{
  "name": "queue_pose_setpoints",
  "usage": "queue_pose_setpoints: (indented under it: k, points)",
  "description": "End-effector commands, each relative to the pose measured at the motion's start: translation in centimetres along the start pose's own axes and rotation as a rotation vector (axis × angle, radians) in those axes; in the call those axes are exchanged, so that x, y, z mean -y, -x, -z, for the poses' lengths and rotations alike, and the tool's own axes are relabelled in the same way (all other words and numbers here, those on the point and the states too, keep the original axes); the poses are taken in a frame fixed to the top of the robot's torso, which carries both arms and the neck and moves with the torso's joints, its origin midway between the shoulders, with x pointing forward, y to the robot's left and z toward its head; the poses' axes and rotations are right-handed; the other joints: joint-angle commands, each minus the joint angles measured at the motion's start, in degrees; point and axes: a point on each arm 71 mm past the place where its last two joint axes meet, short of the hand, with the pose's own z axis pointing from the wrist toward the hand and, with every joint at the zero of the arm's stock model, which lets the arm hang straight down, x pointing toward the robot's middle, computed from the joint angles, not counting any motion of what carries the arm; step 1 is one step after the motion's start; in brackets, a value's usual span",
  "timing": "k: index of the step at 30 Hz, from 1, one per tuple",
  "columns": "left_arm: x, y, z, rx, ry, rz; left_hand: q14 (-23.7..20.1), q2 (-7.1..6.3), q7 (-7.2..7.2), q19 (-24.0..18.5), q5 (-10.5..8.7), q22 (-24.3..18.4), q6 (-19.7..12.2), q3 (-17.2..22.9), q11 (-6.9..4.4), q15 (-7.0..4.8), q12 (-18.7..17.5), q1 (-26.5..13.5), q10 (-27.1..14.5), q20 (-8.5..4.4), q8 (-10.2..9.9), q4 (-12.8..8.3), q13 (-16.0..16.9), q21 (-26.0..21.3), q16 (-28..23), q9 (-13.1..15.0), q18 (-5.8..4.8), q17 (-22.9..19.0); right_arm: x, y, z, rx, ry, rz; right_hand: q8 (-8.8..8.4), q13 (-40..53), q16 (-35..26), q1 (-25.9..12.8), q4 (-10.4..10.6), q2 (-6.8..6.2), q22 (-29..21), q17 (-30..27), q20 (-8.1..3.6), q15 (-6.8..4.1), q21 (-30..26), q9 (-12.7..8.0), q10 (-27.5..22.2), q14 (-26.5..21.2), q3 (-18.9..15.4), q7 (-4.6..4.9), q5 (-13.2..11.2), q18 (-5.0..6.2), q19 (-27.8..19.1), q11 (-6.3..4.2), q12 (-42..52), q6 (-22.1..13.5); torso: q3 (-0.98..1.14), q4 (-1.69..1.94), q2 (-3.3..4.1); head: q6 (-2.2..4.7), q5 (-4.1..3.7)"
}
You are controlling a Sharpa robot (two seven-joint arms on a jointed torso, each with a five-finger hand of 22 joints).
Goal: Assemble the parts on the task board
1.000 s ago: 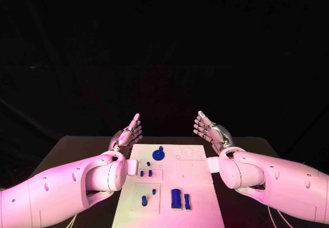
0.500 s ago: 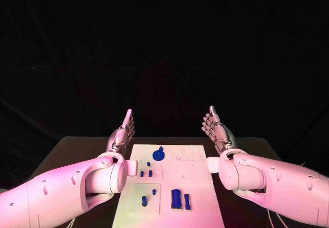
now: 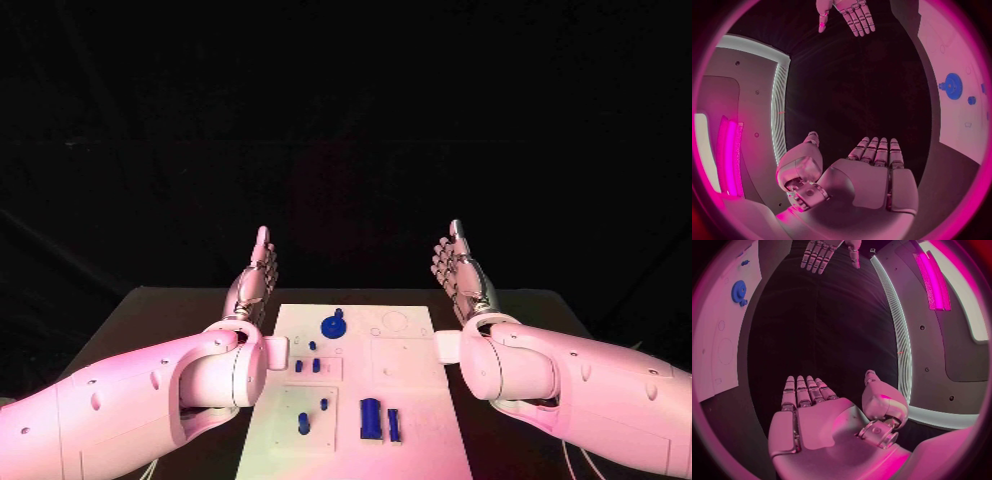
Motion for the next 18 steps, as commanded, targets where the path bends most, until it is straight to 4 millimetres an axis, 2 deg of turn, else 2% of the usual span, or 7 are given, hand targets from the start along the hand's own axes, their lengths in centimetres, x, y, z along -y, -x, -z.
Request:
queue_pose_setpoints:
  k: [1, 2, 4, 6, 10, 11, 18]
  points:
    - [0.27, -0.13, 0.03, -0.003, -0.029, -0.008, -2.09, -0.05, 0.07, -5.71, -0.50, -0.64, -2.35, -0.02, -0.01, 0.08, -0.33, -3.42, -2.13, -0.18, -0.39, -0.28, -0.07, -0.35, -0.21, -0.09, -0.83, -0.07, -0.15, -0.07, 0.03, -0.004, 0.019, 0.001, -0.19, -0.10, -0.24, -3.55, 0.06, 0.07, -2.37, -0.12, 0.10, 0.01, -0.28, -0.08, -2.93, -2.91, -0.32, -0.09, -0.30, -1.23, -2.55, 0.12, -0.35, -2.72, -0.01, 0.00, 0.00, -0.01, 0.01]
    - [0.27, -0.13, 0.03, -0.003, -0.029, -0.008, -2.24, -0.05, 0.07, -5.71, -0.50, -0.64, -2.41, -0.02, -0.01, 0.08, -0.33, -3.60, -2.27, -0.18, -0.39, -0.28, -0.07, -0.35, -0.21, -0.09, -0.83, -0.07, -0.15, -0.07, 0.03, -0.004, 0.019, 0.001, -0.19, -0.10, -0.24, -4.59, 0.06, 0.07, -2.37, -0.12, 0.10, 0.01, -0.28, -0.08, -3.73, -7.63, -0.32, -0.09, -0.30, -1.23, -6.72, 0.12, -0.35, -7.24, -0.01, 0.00, 0.00, -0.01, 0.01]
    - [0.27, -0.13, 0.03, -0.003, -0.029, -0.008, -2.54, -0.05, 0.07, -5.71, -0.50, -0.64, -2.78, -0.02, -0.01, 0.08, -0.33, -3.98, -2.62, -0.18, -0.39, -0.28, -0.07, -0.35, -0.21, -0.09, -0.83, -0.07, -0.15, -0.07, 0.03, -0.004, 0.019, 0.001, -0.19, -0.10, -0.24, -9.54, 0.06, 0.07, -2.37, -0.12, 0.10, 0.01, -0.28, -0.08, -7.75, -7.63, -0.32, -0.09, -0.30, -1.23, -6.72, 0.12, -0.35, -7.24, -0.01, 0.00, 0.00, -0.01, 0.01]
    - [0.27, -0.13, 0.03, -0.003, -0.029, -0.008, -6.56, -0.05, 0.07, -5.71, -0.50, -0.64, -6.97, -0.02, -0.01, 0.08, -0.33, -4.57, -6.82, -0.18, -0.39, -0.28, -0.07, -0.35, -0.21, -0.09, -0.83, -0.07, -0.15, -0.07, 0.03, -0.004, 0.019, 0.001, -0.19, -0.10, -0.24, -9.54, 0.06, 0.07, -2.37, -0.12, 0.10, 0.01, -0.28, -0.08, -7.75, -7.63, -0.32, -0.09, -0.30, -1.23, -6.72, 0.12, -0.35, -7.24, -0.01, 0.00, 0.00, -0.01, 0.01]
    - [0.27, -0.13, 0.03, -0.003, -0.029, -0.008, -6.56, -0.05, 0.07, -5.71, -0.50, -0.64, -6.97, -0.02, -0.01, 0.08, -0.33, -6.23, -6.82, -0.18, -0.39, -0.28, -0.07, -0.35, -0.21, -0.09, -0.83, -0.07, -0.15, -0.07, 0.03, -0.004, 0.019, 0.001, -0.19, -0.10, -0.24, -9.54, 0.06, 0.07, -2.37, -0.12, 0.10, 0.01, -0.28, -0.08, -7.75, -7.63, -0.32, -0.09, -0.30, -1.23, -6.72, 0.12, -0.35, -7.24, -0.01, 0.00, 0.00, -0.01, 0.01]
    - [0.27, -0.13, 0.03, -0.003, -0.029, -0.008, -6.56, -0.05, 0.07, -5.71, -0.50, -0.64, -6.97, -0.02, -0.01, 0.08, -0.33, -10.38, -6.82, -0.18, -0.39, -0.28, -0.07, -0.35, -0.21, -0.09, -0.83, -0.07, -0.15, -0.07, 0.03, -0.004, 0.019, 0.001, -0.19, -0.10, -0.24, -9.54, 0.06, 0.07, -2.37, -0.12, 0.10, 0.01, -0.28, -0.08, -7.75, -7.63, -0.32, -0.09, -0.30, -1.23, -6.72, 0.12, -0.35, -7.24, -0.01, 0.00, 0.00, -0.01, 0.01]
    - [0.27, -0.13, 0.03, -0.003, -0.029, -0.008, -6.56, -0.05, 0.07, -5.71, -0.50, -0.64, -6.97, -0.02, -0.01, 0.08, -0.33, -10.38, -6.82, -0.18, -0.39, -0.28, -0.07, -0.35, -0.21, -0.09, -0.83, -0.07, -0.15, -0.07, 0.03, -0.004, 0.019, 0.001, -0.19, -0.10, -0.24, -9.54, 0.06, 0.07, -2.37, -0.12, 0.10, 0.01, -0.28, -0.08, -7.75, -7.63, -0.32, -0.09, -0.30, -1.23, -6.72, 0.12, -0.35, -7.24, -0.01, 0.00, 0.00, -0.01, 0.01]
